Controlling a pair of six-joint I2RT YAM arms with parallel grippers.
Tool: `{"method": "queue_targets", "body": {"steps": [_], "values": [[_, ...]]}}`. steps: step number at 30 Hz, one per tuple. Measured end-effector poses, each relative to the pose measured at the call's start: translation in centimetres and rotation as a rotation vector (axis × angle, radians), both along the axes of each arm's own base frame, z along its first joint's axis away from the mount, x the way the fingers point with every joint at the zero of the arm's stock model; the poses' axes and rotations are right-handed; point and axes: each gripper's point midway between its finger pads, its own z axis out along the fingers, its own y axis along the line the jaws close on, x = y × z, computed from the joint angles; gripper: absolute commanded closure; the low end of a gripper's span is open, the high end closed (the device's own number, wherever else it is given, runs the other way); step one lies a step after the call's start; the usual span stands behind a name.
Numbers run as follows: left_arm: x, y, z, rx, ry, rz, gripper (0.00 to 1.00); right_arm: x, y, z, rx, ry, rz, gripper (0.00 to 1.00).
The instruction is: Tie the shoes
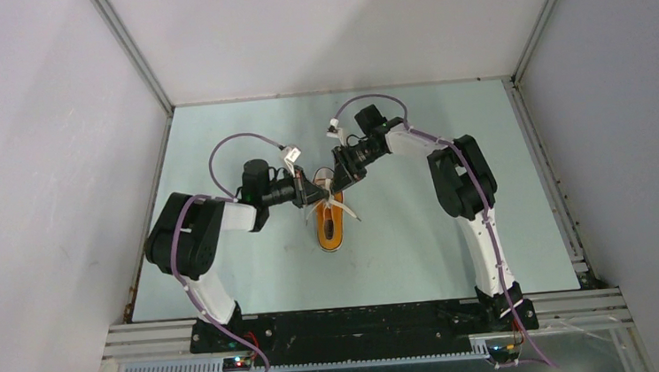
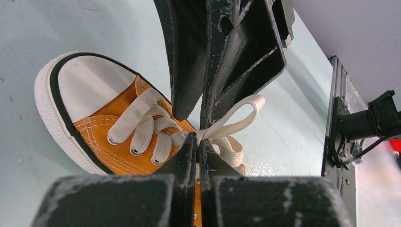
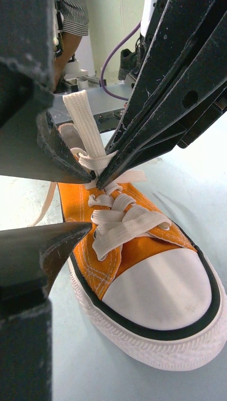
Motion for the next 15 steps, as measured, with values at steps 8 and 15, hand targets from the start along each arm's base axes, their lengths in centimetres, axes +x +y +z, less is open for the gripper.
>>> {"method": "queue_targets", "body": {"steps": [8, 15], "values": [[-0.2, 0.0, 0.0, -0.001, 0.008, -0.009, 1.00, -0.3, -0.1, 0.1, 0.045, 0.038, 0.010, 0.59], [-0.1, 0.0, -0.1, 0.000, 0.007, -0.004, 1.00, -1.4, 0.5, 1.9, 0.145, 0.123, 0.041, 0.63]]}}
